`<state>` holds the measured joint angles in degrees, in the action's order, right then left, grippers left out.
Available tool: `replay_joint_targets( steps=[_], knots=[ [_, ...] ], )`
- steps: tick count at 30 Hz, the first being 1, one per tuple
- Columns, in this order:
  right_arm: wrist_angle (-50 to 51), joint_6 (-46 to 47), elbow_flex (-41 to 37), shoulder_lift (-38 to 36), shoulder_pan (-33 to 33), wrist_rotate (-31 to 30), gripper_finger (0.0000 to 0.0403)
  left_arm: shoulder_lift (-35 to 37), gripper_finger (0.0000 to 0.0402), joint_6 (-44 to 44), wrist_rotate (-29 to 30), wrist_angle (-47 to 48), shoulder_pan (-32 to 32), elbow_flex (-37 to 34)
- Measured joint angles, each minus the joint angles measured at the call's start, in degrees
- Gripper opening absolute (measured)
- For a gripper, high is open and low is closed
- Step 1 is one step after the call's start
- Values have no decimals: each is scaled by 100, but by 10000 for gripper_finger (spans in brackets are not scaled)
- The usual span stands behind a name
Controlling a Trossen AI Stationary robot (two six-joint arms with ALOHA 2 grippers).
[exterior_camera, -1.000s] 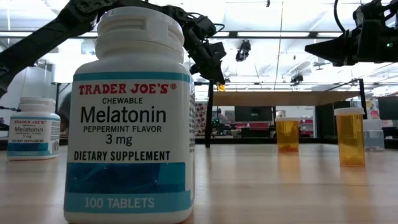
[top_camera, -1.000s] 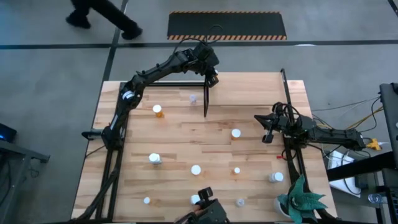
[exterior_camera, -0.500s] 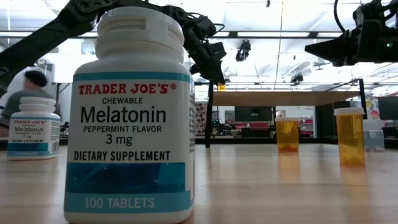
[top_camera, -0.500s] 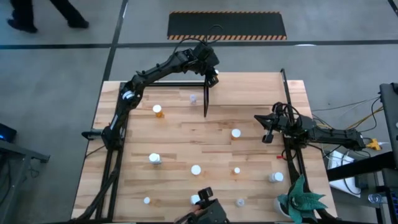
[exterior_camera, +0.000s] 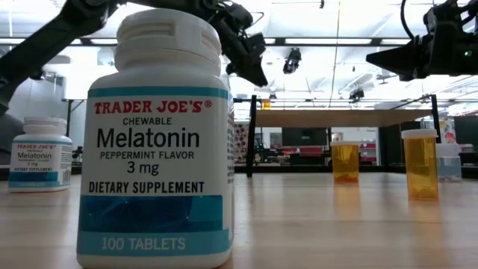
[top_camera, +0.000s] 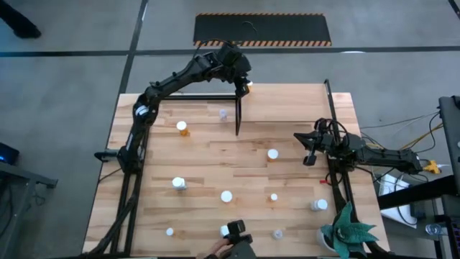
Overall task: Pick and place medicine bottles onto shelf by color
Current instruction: Put the middle big orange pill bottle on the shelf
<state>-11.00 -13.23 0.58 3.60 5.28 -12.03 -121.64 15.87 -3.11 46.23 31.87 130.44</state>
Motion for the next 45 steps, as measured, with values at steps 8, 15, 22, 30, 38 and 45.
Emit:
replay_joint_targets(
  steps=[8, 15, 22, 30, 38, 45],
  knots=[
    [14, 589, -2, 0, 0, 9, 9, 888, 81, 109, -498, -1267, -128, -1481],
    [133, 874, 0, 37, 0, 46, 9, 2426, 33, 96, -689, -4204, -200, -4475],
    [-171, 761, -2, 242, 0, 61, 9, 3609, 19, -110, -974, -5509, -329, -6640],
    [-208, 1118, 352, 802, 0, 0, 31, 4658, 19, -547, -1081, -8069, -715, -8971],
    [1344, 1828, 1497, 1978, -2, 0, 147, 5053, 19, -1256, -1071, -9729, -901, -10610],
    [2899, 2681, 2519, 3351, -88, 63, 271, 5050, 19, -1256, -1068, -10734, -963, -11320]
  ],
)
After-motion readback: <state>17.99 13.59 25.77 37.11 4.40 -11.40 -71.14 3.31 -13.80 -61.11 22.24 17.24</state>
